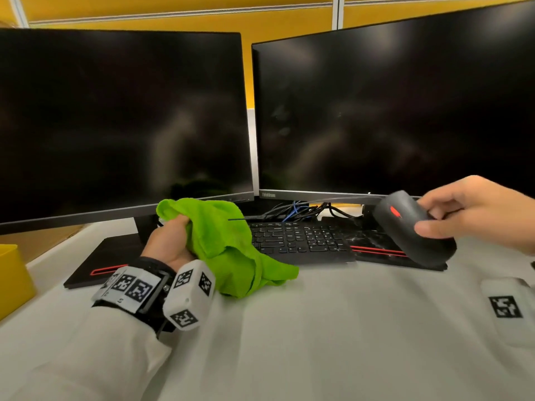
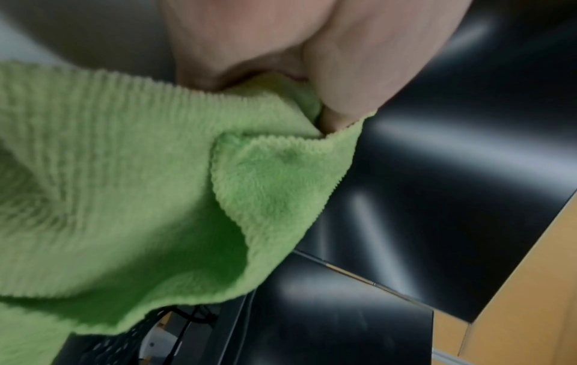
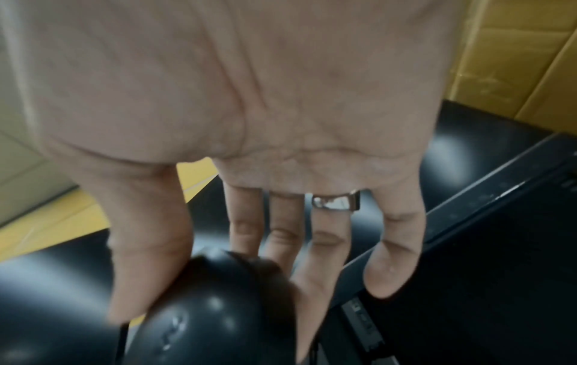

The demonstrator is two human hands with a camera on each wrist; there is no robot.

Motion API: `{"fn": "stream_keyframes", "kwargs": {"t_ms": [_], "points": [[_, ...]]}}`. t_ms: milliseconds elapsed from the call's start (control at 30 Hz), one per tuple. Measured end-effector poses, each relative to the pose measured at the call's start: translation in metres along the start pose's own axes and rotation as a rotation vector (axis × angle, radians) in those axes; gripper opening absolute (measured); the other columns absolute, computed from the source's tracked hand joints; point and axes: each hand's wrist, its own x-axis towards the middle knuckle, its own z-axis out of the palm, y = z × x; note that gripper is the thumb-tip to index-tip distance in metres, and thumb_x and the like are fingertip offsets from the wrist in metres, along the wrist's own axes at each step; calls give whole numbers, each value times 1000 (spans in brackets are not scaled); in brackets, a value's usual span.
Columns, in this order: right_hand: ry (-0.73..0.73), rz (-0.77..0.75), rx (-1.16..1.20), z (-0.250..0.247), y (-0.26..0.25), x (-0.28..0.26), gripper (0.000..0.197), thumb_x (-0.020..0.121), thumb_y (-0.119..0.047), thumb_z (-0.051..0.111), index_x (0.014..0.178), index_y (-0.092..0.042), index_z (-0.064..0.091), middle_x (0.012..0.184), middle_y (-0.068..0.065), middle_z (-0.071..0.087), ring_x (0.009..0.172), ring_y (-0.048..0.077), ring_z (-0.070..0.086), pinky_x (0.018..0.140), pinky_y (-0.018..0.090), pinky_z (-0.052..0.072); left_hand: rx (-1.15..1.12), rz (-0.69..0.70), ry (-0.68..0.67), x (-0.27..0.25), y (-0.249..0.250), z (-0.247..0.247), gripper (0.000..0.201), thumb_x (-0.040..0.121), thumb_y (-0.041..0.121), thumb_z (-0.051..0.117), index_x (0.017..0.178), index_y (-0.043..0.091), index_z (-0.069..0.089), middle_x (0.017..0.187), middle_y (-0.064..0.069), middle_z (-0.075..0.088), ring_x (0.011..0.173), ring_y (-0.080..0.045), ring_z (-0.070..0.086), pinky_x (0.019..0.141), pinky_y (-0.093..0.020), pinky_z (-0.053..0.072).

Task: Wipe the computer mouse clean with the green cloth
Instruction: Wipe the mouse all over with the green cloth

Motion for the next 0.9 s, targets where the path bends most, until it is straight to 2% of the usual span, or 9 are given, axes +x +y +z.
{"fn": "stream_keyframes", "kwargs": {"t_ms": [67, 133, 200, 367, 467, 600, 733, 833, 900], "points": [[35, 25, 193, 8, -11, 2, 3, 86, -16, 80, 87, -14, 82, 76, 25, 68, 74, 31, 64, 77, 41, 50, 35, -49, -123, -21, -5, 16, 45, 107, 37, 48, 101, 9, 83, 116, -21, 78, 90, -32, 80, 70, -44, 64], [83, 62, 386, 17, -22, 5, 15, 89, -19, 76, 89, -4, 78, 79, 23, 69, 79, 29, 66, 77, 39, 53, 27, -82, -201, -25, -12, 23, 43, 104, 46, 55, 120, 12, 75, 132, -17, 72, 101, -33, 78, 76, -45, 64], [110, 85, 575, 27, -38, 9, 16, 91, -21, 73, 87, -5, 75, 83, 12, 74, 84, 29, 73, 81, 41, 58, 50, -103, -250, -23, -13, 21, 61, 97, 58, 61, 139, 13, 64, 137, -18, 69, 118, -39, 70, 83, -53, 63], [10, 22, 764, 62, -77, 26, 4, 95, -14, 69, 92, -12, 70, 81, 4, 74, 75, 23, 73, 77, 42, 60, 148, -77, -307, -26, -17, 29, 81, 74, 61, 69, 136, 9, 66, 128, -22, 73, 120, -42, 69, 89, -56, 60], [-42, -9, 732, 89, -96, 32, 3, 94, -11, 71, 94, -7, 71, 78, 5, 75, 75, 24, 75, 81, 47, 64, 152, -75, -342, -27, -20, 31, 74, 78, 60, 70, 130, 8, 69, 125, -23, 74, 116, -43, 70, 93, -59, 58], [-63, -7, 698, 118, -106, 37, 19, 92, -12, 75, 104, 2, 72, 103, 25, 76, 96, 40, 77, 79, 47, 66, 141, -59, -359, -34, -23, 37, 71, 82, 53, 82, 135, 7, 66, 130, -25, 70, 122, -45, 67, 105, -68, 49], [-94, -6, 719, 138, -108, 38, 19, 90, -8, 76, 108, -2, 71, 94, 21, 74, 85, 33, 74, 77, 48, 66, 185, -17, -356, -47, -26, 46, 73, 70, 53, 79, 127, 8, 70, 117, -21, 77, 108, -38, 74, 96, -58, 58], [-61, -2, 758, 149, -107, 37, 40, 86, -6, 81, 119, -1, 59, 101, 28, 75, 87, 32, 77, 78, 56, 64, 195, -43, -443, -52, -27, 49, 48, 90, 43, 73, 122, 7, 75, 121, -26, 73, 109, -38, 70, 102, -61, 54], [-47, -20, 765, 155, -108, 36, 46, 84, -6, 83, 118, 4, 53, 101, 34, 72, 88, 39, 76, 78, 63, 62, 248, -23, -493, -51, -29, 49, 31, 92, 28, 72, 114, 7, 78, 112, -30, 72, 99, -37, 68, 97, -56, 56]]}}
